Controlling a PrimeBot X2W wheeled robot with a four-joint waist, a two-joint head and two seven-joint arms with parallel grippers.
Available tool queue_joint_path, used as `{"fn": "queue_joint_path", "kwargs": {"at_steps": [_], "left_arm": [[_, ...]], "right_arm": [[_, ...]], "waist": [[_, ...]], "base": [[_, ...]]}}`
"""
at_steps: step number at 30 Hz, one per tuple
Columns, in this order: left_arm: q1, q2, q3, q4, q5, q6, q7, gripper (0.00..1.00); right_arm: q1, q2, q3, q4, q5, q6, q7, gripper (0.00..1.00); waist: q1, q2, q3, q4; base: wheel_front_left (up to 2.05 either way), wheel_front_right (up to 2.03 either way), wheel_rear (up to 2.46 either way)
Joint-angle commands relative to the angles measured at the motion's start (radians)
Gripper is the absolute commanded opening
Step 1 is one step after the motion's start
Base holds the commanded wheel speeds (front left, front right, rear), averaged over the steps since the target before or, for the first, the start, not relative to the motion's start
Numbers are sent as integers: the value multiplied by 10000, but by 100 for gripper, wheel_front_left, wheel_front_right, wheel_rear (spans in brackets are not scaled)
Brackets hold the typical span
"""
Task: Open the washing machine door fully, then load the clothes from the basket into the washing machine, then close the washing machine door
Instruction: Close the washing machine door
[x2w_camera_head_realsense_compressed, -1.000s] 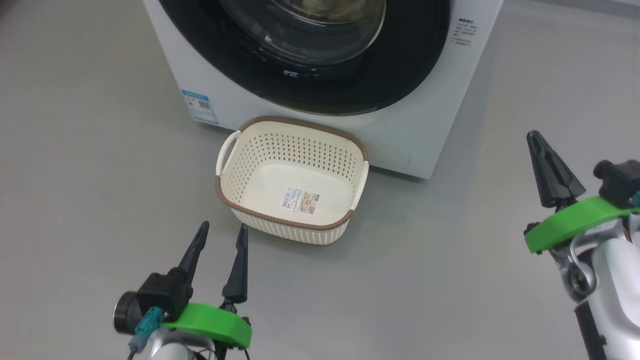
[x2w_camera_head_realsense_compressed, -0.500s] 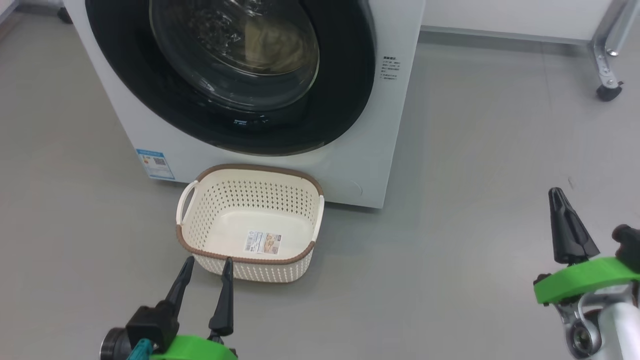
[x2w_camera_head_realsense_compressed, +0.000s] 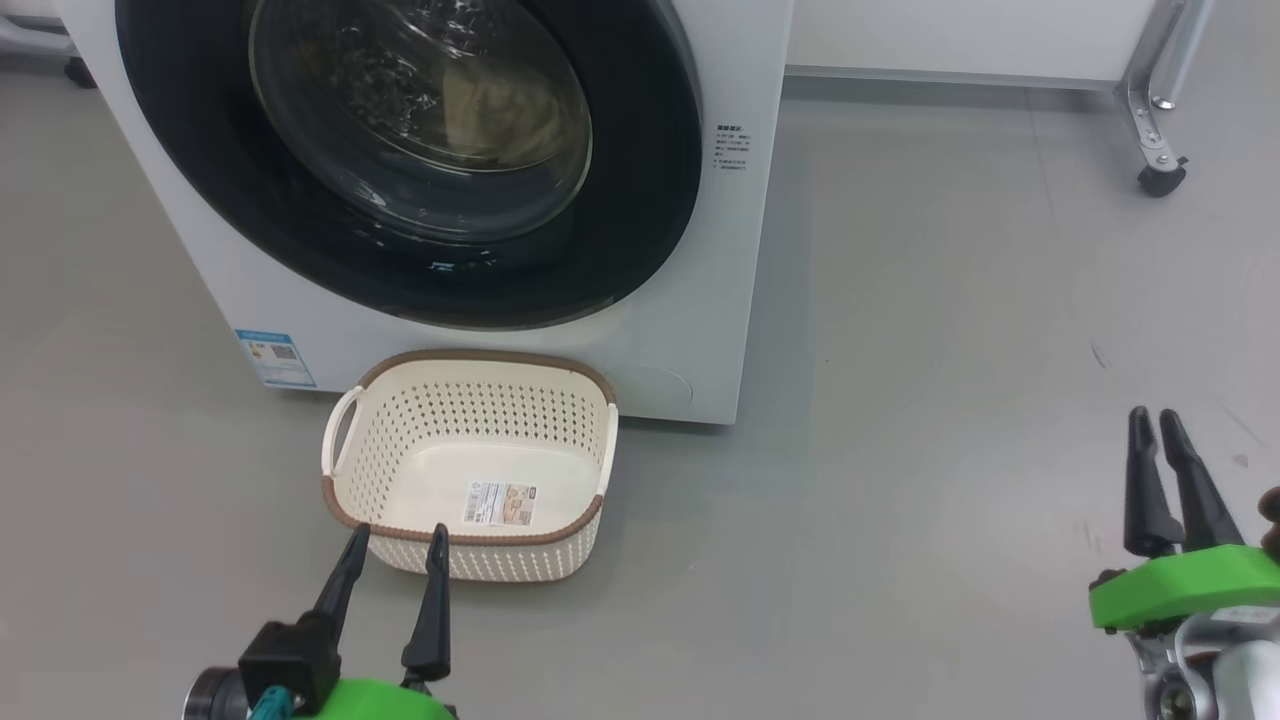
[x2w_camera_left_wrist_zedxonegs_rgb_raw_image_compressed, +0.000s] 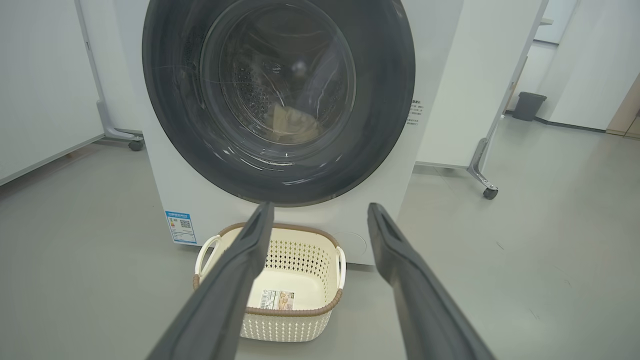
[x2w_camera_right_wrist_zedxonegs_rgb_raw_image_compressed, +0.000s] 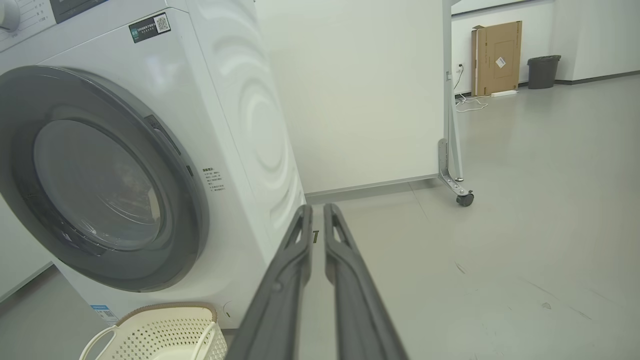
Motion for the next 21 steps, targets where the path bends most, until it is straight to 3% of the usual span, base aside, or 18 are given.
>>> {"fn": "queue_joint_path", "kwargs": {"at_steps": [1, 21], "left_arm": [[-306, 42, 415, -272, 64, -35, -111, 100], [-243, -187, 954, -329, 625, -27, -111, 100]], "right_arm": [[-218, -94, 176, -368, 4, -34, -67, 100], [-222, -90, 305, -210, 107, -34, -67, 100]], "waist": [[1, -1, 20, -36], [1, -1, 88, -122]], "base": [[0, 0, 0], [0, 0, 0]]}}
